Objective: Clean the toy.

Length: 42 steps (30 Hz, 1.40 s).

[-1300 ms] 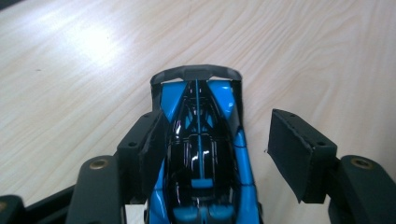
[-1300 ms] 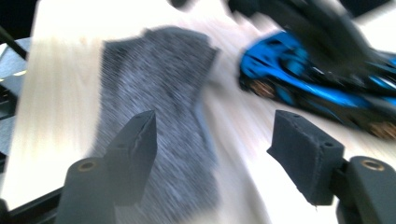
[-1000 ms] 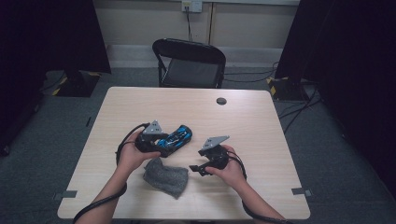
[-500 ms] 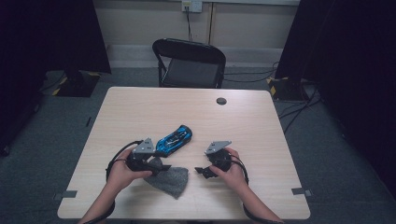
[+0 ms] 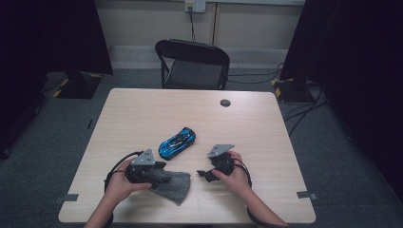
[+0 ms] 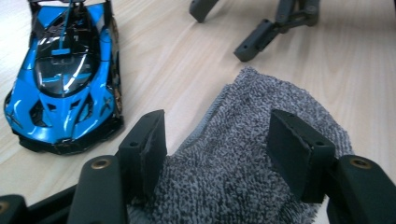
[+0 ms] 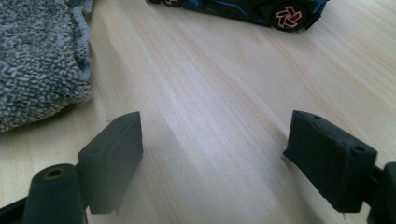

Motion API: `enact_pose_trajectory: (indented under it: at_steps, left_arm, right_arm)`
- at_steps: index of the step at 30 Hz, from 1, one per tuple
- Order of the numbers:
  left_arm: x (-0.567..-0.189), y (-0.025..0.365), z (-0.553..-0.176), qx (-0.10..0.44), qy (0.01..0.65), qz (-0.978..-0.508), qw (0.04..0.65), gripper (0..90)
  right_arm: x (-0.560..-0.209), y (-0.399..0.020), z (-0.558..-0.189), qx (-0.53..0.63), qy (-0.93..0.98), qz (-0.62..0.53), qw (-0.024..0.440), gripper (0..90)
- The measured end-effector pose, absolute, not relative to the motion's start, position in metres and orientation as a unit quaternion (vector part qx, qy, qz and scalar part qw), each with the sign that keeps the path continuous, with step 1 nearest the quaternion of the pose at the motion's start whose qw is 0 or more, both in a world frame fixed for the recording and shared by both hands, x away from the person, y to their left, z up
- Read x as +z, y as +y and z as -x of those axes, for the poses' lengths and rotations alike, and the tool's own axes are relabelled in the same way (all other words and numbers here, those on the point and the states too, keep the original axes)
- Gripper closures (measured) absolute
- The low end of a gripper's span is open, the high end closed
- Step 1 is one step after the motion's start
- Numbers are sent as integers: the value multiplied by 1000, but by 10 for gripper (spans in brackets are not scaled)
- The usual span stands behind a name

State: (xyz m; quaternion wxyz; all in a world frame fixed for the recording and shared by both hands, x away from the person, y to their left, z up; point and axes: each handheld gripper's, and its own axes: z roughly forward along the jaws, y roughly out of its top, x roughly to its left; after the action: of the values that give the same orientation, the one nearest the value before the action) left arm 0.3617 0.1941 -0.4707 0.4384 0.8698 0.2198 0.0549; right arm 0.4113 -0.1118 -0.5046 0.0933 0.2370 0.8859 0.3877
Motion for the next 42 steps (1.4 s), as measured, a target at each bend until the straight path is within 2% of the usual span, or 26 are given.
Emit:
enact_pose_trajectory:
  at_steps: [6, 14, 16, 19, 23, 26, 33, 37, 42]
  left_arm:
    - [-468, 192, -357, 56, 211, -871, 440, 364]
    - [-492, 185, -354, 56, 188, -903, 383, 322]
    - [-493, 184, -353, 58, 197, -899, 386, 327]
    - [-493, 182, -352, 63, 198, -901, 382, 393]
    - [-490, 182, -348, 50, 211, -899, 380, 613]
    - [-486, 186, -352, 16, 268, -886, 378, 682]
    - [-475, 219, -358, 53, 327, -859, 391, 694]
    - [-471, 241, -360, 81, 375, -828, 409, 691]
    - [-470, 260, -364, 105, 413, -806, 410, 689]
  right_arm:
    - [-505, -112, -411, 388, 887, -234, 92, 180]
    - [-505, -112, -412, 388, 887, -234, 92, 180]
    - [-505, -112, -411, 388, 887, -234, 92, 180]
    - [-505, -112, -411, 388, 887, -234, 92, 180]
    - [-505, -111, -412, 387, 887, -234, 92, 174]
    - [-501, -107, -414, 380, 892, -227, 91, 180]
    - [-479, -88, -432, 417, 877, -217, 102, 176]
    - [-458, -59, -456, 438, 869, -204, 110, 165]
    - [-456, -25, -479, 412, 884, -197, 99, 166]
